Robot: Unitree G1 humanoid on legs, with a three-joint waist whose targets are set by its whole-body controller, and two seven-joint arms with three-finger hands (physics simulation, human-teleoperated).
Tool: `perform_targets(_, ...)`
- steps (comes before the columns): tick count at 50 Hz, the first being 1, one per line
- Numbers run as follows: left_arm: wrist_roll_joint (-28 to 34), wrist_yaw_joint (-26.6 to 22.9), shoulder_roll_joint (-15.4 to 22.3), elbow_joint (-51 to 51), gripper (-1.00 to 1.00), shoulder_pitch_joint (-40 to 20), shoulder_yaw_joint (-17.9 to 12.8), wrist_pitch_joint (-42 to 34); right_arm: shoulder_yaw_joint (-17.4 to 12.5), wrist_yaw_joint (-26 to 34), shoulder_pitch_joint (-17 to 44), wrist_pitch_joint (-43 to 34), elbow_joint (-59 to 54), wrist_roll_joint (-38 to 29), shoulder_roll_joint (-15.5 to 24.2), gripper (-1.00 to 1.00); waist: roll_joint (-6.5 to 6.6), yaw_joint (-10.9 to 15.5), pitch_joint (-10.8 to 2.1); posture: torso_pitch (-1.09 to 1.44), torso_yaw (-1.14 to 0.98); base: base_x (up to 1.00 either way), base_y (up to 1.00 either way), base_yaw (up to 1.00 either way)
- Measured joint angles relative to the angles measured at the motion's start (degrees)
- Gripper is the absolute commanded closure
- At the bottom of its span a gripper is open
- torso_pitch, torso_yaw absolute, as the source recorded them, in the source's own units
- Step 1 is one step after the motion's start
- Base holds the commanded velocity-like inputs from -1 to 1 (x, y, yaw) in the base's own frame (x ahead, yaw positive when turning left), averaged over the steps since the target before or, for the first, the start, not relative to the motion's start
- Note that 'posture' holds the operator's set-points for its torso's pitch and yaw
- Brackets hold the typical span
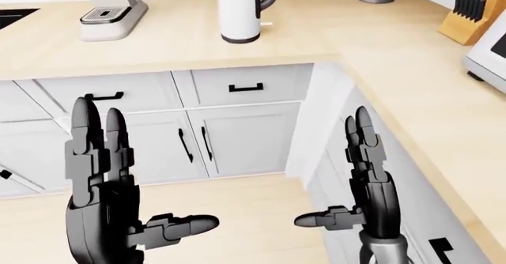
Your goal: Press down the lever to turn on the electric kettle.
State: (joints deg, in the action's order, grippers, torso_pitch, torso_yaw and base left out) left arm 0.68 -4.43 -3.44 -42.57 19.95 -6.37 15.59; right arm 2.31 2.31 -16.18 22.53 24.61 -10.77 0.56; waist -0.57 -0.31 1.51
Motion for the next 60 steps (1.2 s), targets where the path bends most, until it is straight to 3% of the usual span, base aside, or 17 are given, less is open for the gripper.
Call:
perform_targets(11,0.15,-0.17,-0.15,-0.39,-1.0,0.48,0.62,-0.02,-0.61,-0.06,-0.34,0.22,-1.06,0.09,0.36,-1.0,0.14,0.26,1.36,0.0,0.0,0.0,0.11,0.0)
perform_targets(13,0.11,-0.12,-0.12,-0.6,-1.0,0.47,0.49,0.05,-0.45,-0.08,-0.24,0.33,-0.74,0.03,0.31,-1.0,1.28,0.26,1.44,0.0,0.0,0.0,0.14,0.0)
perform_targets(15,0.09,-0.05,-0.11,-0.82,-1.0,0.51,0.42,0.13,-0.29,-0.13,-0.07,0.7,-0.19,-0.09,0.26,-1.0,3.48,0.28,1.59,0.0,0.0,0.0,0.15,0.0)
perform_targets(17,0.03,0.08,0.19,0.07,-1.0,0.36,-0.1,-0.1,0.44,0.02,0.09,0.74,-1.04,-0.24,-0.15,-1.0,2.8,1.01,2.02,0.0,0.0,0.0,0.15,0.0)
perform_targets(19,-0.01,0.2,0.11,0.53,-1.0,0.68,-0.27,-0.56,0.92,0.35,-0.11,0.32,-1.66,-0.45,-0.1,-1.0,3.31,1.46,2.0,0.0,0.0,0.0,0.15,0.0)
perform_targets(21,0.02,0.19,0.13,0.19,-1.0,0.62,-0.11,-0.68,0.71,0.45,-0.37,0.11,-1.42,-0.44,-0.04,-1.0,2.7,1.13,1.81,0.0,0.0,0.0,0.15,0.0)
perform_targets(26,-0.05,0.05,0.17,-0.68,-1.0,0.41,-0.03,-0.05,0.41,0.16,-0.24,0.19,0.09,-0.21,-0.03,-1.0,-0.77,0.11,2.38,0.0,0.0,0.0,0.15,0.0)
perform_targets(29,-0.04,0.05,0.08,-0.74,-1.0,0.37,-0.02,-0.16,0.71,0.24,-0.17,-0.03,0.8,-0.18,0.04,-1.0,-3.17,-0.38,1.61,0.0,0.0,0.0,0.15,0.0)
perform_targets(30,0.05,-0.06,-0.22,-0.29,-1.0,0.32,0.42,-0.17,0.35,0.21,-0.09,-0.14,0.51,-0.14,0.32,-1.0,-2.29,-0.88,1.92,0.0,0.0,0.0,0.15,0.0)
perform_targets(33,0.21,-0.31,-0.08,0.7,-1.0,0.52,0.61,-0.62,-0.12,0.05,-0.65,-0.98,-0.29,-0.12,0.31,-1.0,-2.33,-0.74,1.19,0.0,0.0,0.0,0.15,0.0)
perform_targets(35,0.23,-0.26,-0.02,0.62,-1.0,0.26,0.4,-0.5,-0.08,-0.1,-0.46,-1.17,-0.01,-0.29,0.31,-1.0,-1.37,-0.45,1.07,0.0,0.0,0.0,0.15,0.0)
perform_targets(40,0.35,-0.31,-0.03,0.2,-1.0,0.01,0.71,0.52,-0.07,-0.19,-0.17,-0.5,0.02,-0.32,0.46,-1.0,2.56,-0.33,1.78,0.0,0.0,0.0,0.15,0.0)
perform_targets(42,0.33,-0.24,0.09,0.19,-1.0,0.04,0.45,0.78,-0.01,-0.1,-0.07,-0.36,0.03,-0.26,0.39,-1.0,4.81,0.0,1.31,0.0,0.0,0.0,0.15,0.0)
perform_targets(44,0.28,0.01,0.42,1.32,-1.0,0.02,-0.35,0.7,0.9,0.15,-0.13,-0.28,-0.94,-0.37,-0.07,-1.0,3.59,0.57,1.91,0.0,0.0,0.0,0.14,0.0)
perform_targets(54,0.4,0.1,0.26,0.43,-1.0,0.45,-0.06,0.62,0.6,0.81,-0.33,0.76,-0.07,0.25,0.13,-1.0,-0.52,0.75,1.85,0.0,0.0,0.05,0.08,0.0)
perform_targets(57,0.45,0.16,0.26,-0.09,-1.0,0.49,0.0,0.61,0.73,0.92,-0.39,0.9,-0.17,0.21,0.1,-1.0,-2.91,0.73,1.58,0.0,0.0,0.09,0.06,0.0)
perform_targets(60,0.71,-0.13,-0.1,0.58,-1.0,0.48,1.06,0.43,-0.29,0.67,-0.58,0.64,-1.1,0.1,0.45,-1.0,-1.93,-0.2,1.87,0.0,0.0,0.09,0.06,0.0)
